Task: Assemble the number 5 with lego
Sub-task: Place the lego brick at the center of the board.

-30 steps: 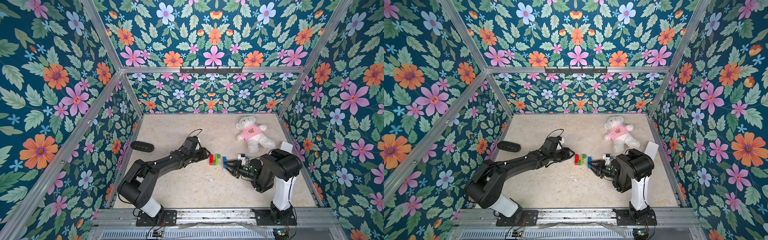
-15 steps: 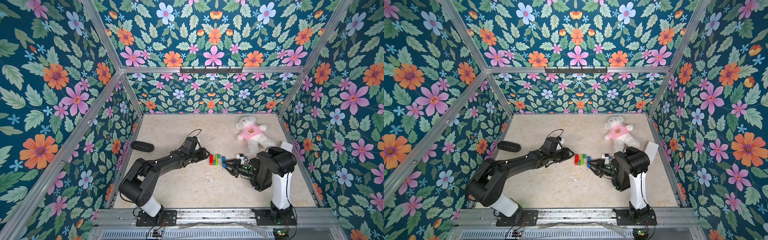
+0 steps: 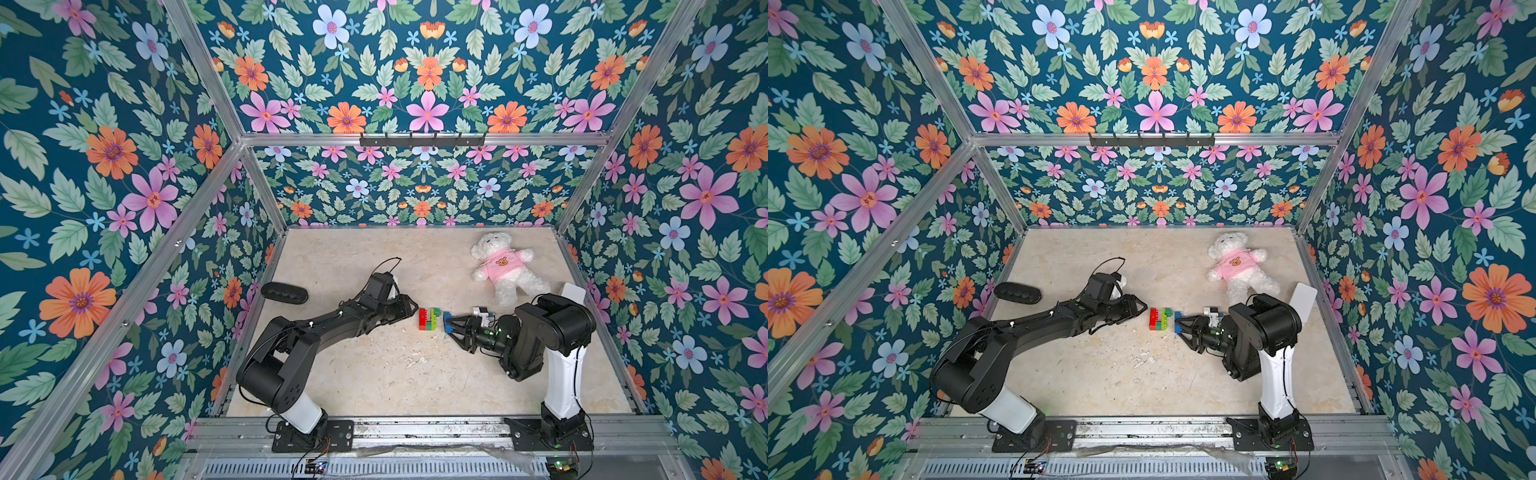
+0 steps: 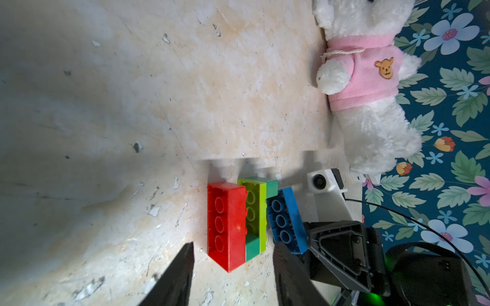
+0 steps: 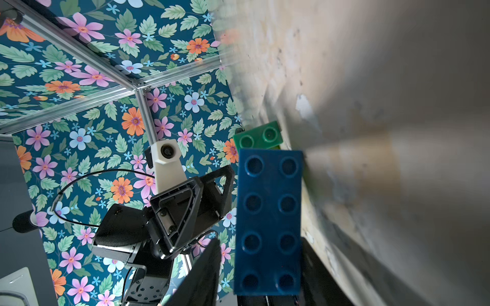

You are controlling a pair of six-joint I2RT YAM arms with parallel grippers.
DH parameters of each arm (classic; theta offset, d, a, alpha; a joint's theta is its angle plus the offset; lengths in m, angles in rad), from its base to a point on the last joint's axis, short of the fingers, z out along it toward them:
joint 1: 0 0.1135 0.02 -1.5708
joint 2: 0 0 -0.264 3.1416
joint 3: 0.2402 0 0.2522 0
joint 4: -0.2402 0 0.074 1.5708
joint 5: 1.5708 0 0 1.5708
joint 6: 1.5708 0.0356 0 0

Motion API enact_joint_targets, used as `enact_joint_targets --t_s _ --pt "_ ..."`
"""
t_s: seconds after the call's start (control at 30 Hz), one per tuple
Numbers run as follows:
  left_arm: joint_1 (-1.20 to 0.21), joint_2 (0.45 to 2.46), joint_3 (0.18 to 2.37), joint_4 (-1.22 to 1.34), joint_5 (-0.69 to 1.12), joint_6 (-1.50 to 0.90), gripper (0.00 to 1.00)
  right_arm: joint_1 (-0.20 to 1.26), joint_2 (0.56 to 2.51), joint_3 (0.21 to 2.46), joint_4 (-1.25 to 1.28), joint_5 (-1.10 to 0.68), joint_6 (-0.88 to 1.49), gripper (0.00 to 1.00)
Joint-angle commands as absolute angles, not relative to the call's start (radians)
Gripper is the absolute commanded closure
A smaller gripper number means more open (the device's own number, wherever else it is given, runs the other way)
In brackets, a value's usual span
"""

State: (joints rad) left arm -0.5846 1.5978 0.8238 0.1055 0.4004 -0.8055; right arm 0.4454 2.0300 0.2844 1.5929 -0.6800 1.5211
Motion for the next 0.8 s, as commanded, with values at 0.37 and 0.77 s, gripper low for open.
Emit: enact_joint_targets --t_s 0.37,0.77 --pt "-0.581 1.592 0.83 0.115 0.424 -0.786 0.49 0.465 1.921 0.241 1.329 -0.709 1.421 0.46" --pt "-0.581 1.594 0.836 0.117 0.429 -0.789 0.5 0.484 1.755 0.269 0.954 -0.729 1.296 0.37"
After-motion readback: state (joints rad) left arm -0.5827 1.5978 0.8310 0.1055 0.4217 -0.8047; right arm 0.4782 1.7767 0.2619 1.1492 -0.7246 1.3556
